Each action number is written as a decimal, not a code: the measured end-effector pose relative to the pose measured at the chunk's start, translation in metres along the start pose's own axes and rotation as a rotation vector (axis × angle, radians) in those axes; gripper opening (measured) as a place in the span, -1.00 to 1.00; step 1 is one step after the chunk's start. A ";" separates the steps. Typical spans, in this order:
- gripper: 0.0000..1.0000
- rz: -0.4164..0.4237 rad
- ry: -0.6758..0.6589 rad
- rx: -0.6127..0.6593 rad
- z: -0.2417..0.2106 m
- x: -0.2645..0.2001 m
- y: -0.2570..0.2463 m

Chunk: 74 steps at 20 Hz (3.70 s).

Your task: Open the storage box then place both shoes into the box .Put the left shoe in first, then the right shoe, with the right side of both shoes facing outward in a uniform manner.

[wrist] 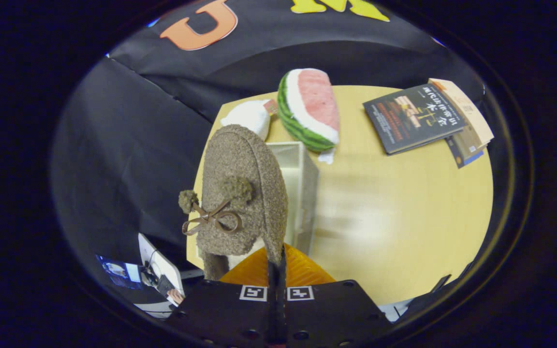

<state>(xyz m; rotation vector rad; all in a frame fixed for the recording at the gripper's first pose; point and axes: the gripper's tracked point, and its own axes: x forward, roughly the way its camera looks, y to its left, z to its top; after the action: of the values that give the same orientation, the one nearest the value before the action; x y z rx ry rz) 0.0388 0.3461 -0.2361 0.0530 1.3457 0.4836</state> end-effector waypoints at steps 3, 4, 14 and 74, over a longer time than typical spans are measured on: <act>-0.99 -0.067 0.022 0.027 -0.006 0.033 0.015; -0.99 -0.115 0.028 0.032 -0.008 0.044 0.010; -0.99 -0.448 0.044 0.062 -0.009 0.102 -0.028; 0.92 -0.400 -1.218 -0.145 -0.071 -0.333 -0.112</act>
<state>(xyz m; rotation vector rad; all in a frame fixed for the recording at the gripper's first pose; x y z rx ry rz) -0.0407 0.1067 0.0182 -0.0412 0.1088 0.1291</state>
